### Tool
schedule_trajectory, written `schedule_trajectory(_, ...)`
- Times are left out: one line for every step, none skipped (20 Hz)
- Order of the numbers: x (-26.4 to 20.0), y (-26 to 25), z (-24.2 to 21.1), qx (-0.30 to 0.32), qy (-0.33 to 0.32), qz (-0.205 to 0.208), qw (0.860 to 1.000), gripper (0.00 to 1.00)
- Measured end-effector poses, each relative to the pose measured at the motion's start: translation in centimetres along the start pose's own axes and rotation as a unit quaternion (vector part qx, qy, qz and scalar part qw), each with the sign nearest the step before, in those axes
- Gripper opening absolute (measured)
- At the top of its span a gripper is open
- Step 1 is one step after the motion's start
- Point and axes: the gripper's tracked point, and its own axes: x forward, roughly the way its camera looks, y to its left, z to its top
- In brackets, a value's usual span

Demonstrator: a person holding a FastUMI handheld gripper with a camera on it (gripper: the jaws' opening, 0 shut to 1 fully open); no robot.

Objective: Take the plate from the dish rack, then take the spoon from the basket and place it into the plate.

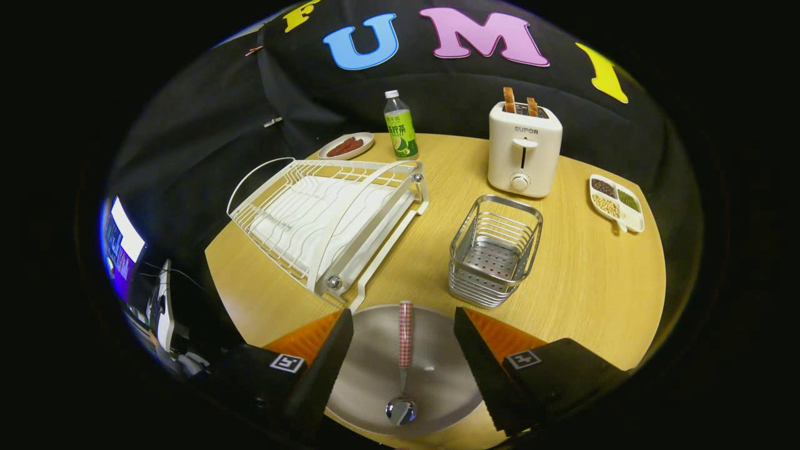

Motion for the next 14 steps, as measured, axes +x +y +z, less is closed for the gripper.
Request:
schedule_trajectory(-0.6, -0.2, 0.5, 0.006, -0.010, -0.008, 1.000, 0.99)
schedule_trajectory(-1.2, -0.3, 1.2, 0.012, -0.023, -0.016, 1.000, 0.99)
schedule_trajectory(-2.1, -0.5, 2.1, 0.017, -0.037, -0.025, 0.999, 0.99)
schedule_trajectory(-2.9, -0.6, 3.3, 0.021, -0.055, -0.034, 0.998, 0.99)
schedule_trajectory(-4.0, -0.8, 4.8, 0.022, -0.077, -0.045, 0.996, 0.99)
schedule_trajectory(-4.9, -1.0, 6.1, 0.023, -0.095, -0.057, 0.994, 0.99)
schedule_trajectory(-6.2, -1.2, 7.8, 0.024, -0.118, -0.072, 0.990, 0.99)
schedule_trajectory(-7.3, -1.3, 9.3, 0.025, -0.137, -0.083, 0.987, 0.99)
schedule_trajectory(-8.6, -1.2, 10.9, 0.027, -0.159, -0.095, 0.982, 0.99)
schedule_trajectory(-10.0, -1.1, 12.6, 0.030, -0.181, -0.105, 0.977, 0.99)
schedule_trajectory(-11.4, -0.9, 14.3, 0.033, -0.203, -0.115, 0.972, 0.99)
schedule_trajectory(-12.8, -0.6, 15.9, 0.036, -0.225, -0.124, 0.966, 0.99)
schedule_trajectory(-14.4, -0.3, 17.4, 0.036, -0.245, -0.133, 0.960, 0.99)
schedule_trajectory(-15.8, 0.0, 18.8, 0.036, -0.265, -0.143, 0.953, 0.99)
